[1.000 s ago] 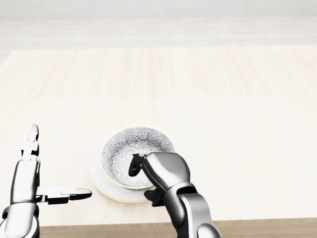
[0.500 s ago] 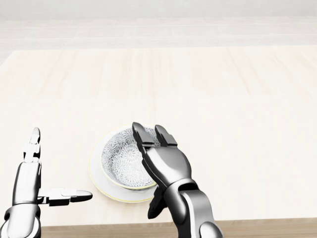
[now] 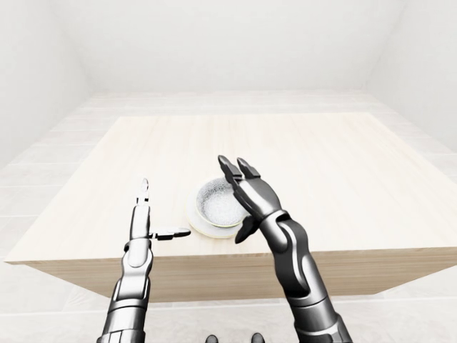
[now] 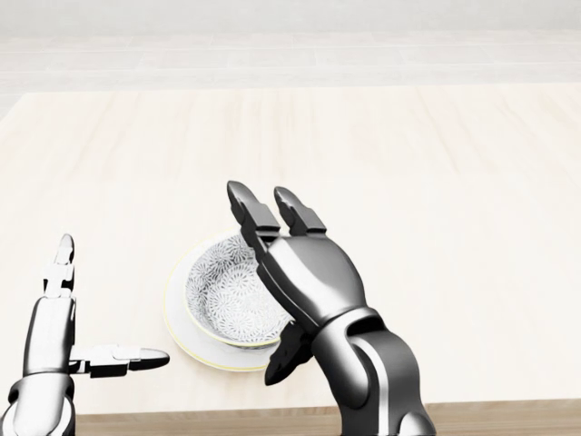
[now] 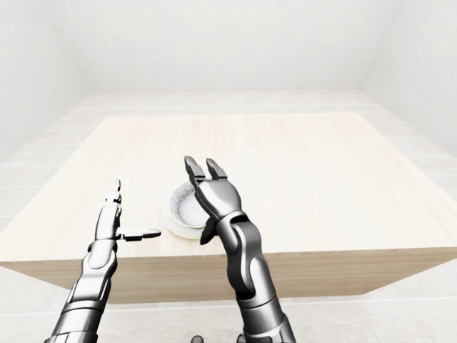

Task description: Put the bowl on the plate.

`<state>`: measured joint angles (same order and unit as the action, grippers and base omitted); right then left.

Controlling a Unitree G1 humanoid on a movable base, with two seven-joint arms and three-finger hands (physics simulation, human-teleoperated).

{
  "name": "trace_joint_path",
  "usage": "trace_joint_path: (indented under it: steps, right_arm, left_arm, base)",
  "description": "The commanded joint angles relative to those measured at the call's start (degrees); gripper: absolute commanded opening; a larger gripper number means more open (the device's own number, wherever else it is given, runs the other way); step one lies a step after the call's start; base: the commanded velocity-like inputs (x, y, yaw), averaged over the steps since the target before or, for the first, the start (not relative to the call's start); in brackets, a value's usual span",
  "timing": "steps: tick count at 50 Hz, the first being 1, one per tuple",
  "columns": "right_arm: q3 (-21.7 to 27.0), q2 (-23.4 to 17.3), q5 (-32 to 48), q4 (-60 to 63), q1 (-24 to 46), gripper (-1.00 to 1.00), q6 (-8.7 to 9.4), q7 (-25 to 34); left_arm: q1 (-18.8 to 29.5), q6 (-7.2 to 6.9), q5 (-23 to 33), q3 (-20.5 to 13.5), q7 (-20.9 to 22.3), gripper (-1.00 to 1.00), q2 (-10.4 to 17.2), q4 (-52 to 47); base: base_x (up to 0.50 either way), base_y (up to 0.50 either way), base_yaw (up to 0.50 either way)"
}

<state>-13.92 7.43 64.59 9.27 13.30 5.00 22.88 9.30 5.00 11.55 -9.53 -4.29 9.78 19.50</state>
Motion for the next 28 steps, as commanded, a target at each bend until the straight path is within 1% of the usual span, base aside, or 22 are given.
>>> trace_joint_path:
  steps: [1,4,12,20,28]
  right_arm:
    - [-0.7,0.2,-0.1,17.7,-2.0,1.00,0.00,11.0]
    - [-0.8,0.1,0.1,22.6,-2.9,1.00,0.00,13.5]
    - [0.3,-0.7,1.0,31.8,-3.8,1.00,0.00,16.3]
    - [0.5,-1.4,1.4,34.4,-5.1,1.00,0.00,16.8]
    - [1.1,-1.9,0.3,33.9,-5.3,1.00,0.00,16.3]
  left_arm:
    - [0.1,0.00,-0.4,-0.2,0.2,1.00,0.1,-0.5]
    - [0.0,0.00,-0.5,-0.2,0.2,1.00,0.1,-0.9]
    - [-0.7,0.00,-0.7,-0.4,0.5,1.00,0.0,-2.7]
    - [-1.5,0.00,-0.4,-0.3,0.7,1.00,-0.4,-4.3]
    - [-1.7,0.00,-0.2,-0.4,0.7,1.00,-0.5,-4.6]
  base:
    - [0.00,0.00,0.00]
    - [0.00,0.00,0.00]
    - [0.00,0.00,0.00]
    - [0.00,0.00,0.00]
    - [0.00,0.00,0.00]
